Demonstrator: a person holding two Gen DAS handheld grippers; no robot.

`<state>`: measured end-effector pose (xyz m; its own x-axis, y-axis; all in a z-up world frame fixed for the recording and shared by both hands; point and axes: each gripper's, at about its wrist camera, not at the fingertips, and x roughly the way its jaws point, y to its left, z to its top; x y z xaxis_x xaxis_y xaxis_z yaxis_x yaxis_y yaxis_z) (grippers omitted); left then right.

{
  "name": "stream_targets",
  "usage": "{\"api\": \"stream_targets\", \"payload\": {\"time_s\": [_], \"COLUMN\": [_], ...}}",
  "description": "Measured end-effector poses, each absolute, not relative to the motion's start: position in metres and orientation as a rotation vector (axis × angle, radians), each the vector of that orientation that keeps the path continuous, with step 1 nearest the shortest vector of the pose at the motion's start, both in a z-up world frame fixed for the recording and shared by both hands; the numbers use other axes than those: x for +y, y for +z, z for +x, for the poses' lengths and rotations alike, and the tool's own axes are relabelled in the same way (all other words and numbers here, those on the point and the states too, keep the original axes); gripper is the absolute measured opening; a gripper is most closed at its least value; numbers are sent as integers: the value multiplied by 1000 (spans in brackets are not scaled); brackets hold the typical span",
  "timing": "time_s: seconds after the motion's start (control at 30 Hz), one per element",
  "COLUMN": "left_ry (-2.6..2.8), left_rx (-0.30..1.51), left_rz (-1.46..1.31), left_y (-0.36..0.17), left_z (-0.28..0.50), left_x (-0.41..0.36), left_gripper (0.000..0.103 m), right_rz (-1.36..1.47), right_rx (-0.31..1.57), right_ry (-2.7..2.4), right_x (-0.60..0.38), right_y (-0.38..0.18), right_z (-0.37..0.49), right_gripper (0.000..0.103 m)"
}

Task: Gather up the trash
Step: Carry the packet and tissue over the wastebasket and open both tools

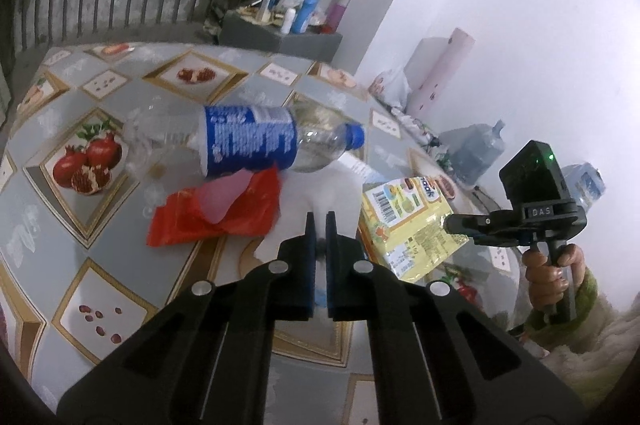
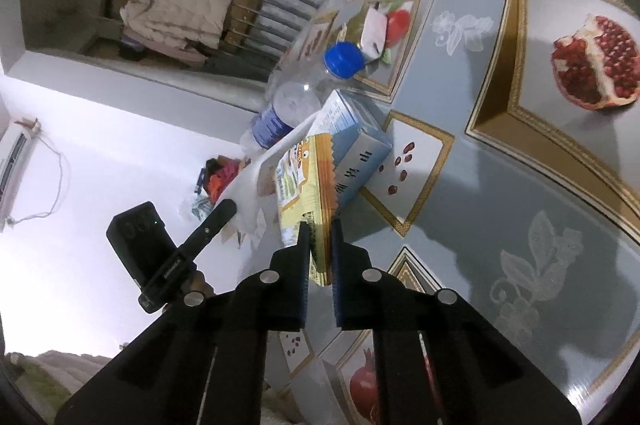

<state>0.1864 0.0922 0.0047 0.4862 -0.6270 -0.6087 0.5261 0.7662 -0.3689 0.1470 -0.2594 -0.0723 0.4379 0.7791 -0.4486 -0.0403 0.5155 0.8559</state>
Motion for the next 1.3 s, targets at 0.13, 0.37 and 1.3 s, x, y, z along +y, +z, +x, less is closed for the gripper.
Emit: {"api": "stream_targets", "payload": {"time_s": [0.13, 0.37, 1.3], "left_ry": [-722, -756, -1223], "left_rx": [758, 697, 865], "left_rz": [-145, -176, 242], "left_y": [16, 38, 55], "left_z": [181, 170, 165], "left_x": [93, 95, -260], "left_gripper": [2, 2, 2], "right_rz": [904, 926, 1116], "right_rx": [963, 913, 504], "right_ry": [597, 581, -304], "right_x": [-269, -285, -530], "right_y": [-67, -58, -75], "right_z": [139, 122, -116], "right_gripper": [7, 6, 6]}}
